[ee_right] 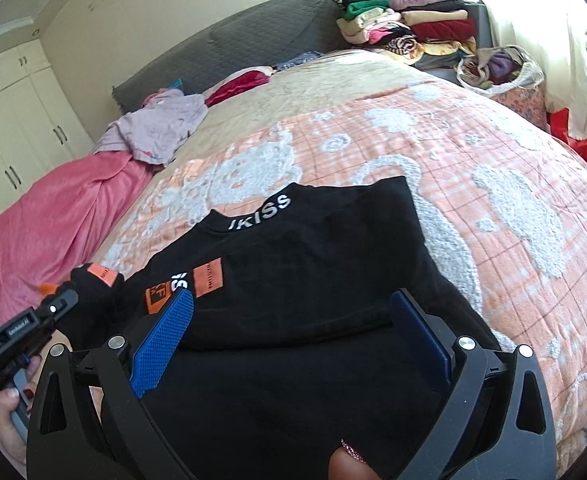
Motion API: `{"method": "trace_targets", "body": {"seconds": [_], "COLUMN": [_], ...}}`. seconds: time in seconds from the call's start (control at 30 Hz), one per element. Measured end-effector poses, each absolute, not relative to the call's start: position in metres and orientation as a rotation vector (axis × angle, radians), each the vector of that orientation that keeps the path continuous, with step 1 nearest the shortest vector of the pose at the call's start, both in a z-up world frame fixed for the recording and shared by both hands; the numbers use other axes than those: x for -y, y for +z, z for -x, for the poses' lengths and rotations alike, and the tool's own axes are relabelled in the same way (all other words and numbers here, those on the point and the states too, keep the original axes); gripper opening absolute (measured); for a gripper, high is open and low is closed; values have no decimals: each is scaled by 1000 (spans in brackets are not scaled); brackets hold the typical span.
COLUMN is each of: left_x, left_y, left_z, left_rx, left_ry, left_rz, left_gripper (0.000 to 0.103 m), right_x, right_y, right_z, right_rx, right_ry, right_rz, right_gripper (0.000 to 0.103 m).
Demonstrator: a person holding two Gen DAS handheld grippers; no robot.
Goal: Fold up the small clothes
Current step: 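Fold the sleeve with the left tool across the body and release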
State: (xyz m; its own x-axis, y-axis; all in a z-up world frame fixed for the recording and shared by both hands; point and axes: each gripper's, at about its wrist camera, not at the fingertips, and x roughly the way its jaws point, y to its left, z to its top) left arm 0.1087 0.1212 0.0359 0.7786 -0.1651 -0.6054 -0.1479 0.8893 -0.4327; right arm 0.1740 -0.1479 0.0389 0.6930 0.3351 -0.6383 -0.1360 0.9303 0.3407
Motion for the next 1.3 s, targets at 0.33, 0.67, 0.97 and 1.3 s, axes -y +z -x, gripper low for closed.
{"method": "trace_targets", "body": {"seconds": [0.33,0.67,0.97,1.3], "left_x": [-77,-18,-32,-93], "left_y": [20,3,10,13], "left_z": [-127,-134,-121,-115], "left_rx": [-751,-849,-840,-827], "left_ry": [-74,-241,-273,-27], "left_rz": [421,267,297,313], "left_gripper": [3,49,58,66], "right_x": [171,190,173,89], "right_y": [38,37,28,1], "right_z": [-171,-171,-178,-196], "right_rx": [-758,-755,-797,-906], "right_ry": [240,211,264,429], "right_rz": [-312,-343,-318,-168], "right_gripper": [98,98,98,98]}}
